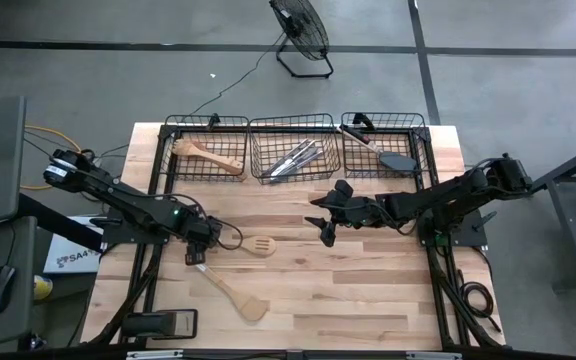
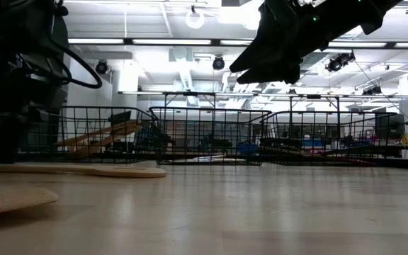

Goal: Pick & Place Kitchen Items
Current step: Put the brown serving spoon into the left mesh basket

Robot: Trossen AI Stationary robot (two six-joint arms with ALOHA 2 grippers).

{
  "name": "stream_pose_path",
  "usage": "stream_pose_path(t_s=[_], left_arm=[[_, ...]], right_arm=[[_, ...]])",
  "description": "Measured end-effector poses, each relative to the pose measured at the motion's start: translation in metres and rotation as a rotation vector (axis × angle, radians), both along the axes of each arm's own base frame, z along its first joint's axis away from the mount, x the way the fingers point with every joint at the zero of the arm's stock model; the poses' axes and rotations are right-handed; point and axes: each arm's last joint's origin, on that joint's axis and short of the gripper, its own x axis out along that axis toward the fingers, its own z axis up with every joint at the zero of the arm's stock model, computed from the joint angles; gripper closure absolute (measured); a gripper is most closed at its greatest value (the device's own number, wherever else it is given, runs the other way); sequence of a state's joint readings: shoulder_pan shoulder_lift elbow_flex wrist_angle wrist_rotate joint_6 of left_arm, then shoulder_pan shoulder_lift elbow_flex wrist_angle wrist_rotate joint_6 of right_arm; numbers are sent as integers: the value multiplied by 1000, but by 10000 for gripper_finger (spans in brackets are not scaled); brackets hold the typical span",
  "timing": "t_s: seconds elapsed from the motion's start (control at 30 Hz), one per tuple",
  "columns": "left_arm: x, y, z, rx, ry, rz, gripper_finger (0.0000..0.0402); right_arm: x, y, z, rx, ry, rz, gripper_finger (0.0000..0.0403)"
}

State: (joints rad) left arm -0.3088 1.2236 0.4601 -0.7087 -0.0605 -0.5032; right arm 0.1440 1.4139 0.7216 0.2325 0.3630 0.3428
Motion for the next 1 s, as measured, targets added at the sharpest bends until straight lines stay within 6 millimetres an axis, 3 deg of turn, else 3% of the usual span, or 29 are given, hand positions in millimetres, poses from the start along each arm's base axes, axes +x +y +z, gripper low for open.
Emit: stream_pose_path(t_s=[0.37, 0.67, 1.0], left_arm=[[0, 0, -1, -4, -7, 33, 326], [1, 0, -1, -11, -10, 33, 327], [16, -5, 18, -28, -65, 36, 327]], right_arm=[[0, 0, 0, 1, 2, 0, 164], [0, 0, -1, 3, 7, 5, 164], [-1, 0, -2, 5, 18, 4, 164]])
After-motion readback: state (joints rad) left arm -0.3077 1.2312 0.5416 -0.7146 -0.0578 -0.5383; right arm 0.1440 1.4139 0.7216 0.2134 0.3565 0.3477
